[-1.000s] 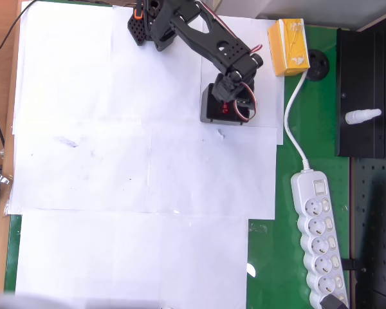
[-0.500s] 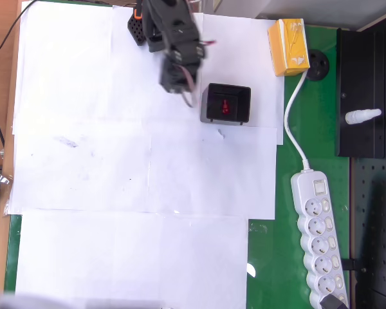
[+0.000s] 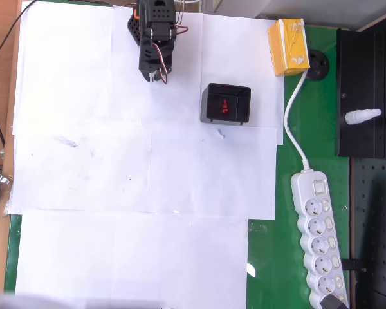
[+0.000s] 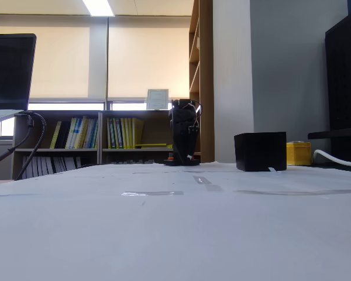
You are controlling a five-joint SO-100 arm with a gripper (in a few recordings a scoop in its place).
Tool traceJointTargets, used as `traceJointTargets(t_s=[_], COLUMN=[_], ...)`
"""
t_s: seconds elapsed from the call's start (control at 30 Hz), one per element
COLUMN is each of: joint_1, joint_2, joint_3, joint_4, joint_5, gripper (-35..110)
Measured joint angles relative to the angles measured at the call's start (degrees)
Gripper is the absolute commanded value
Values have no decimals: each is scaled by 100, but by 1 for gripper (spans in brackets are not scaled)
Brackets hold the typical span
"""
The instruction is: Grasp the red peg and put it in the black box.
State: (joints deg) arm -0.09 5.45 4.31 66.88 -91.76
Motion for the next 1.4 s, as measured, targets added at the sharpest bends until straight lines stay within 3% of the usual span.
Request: traceJointTargets(t_s=[0.27,0.5,1.4], joint_1=[167,44,-26], joint_2=[-721,-1160,-1230], joint_3=[-299,-299,-299], joint_4=[18,923,932], joint_5=[-132,-70,343], gripper=[0,0,0])
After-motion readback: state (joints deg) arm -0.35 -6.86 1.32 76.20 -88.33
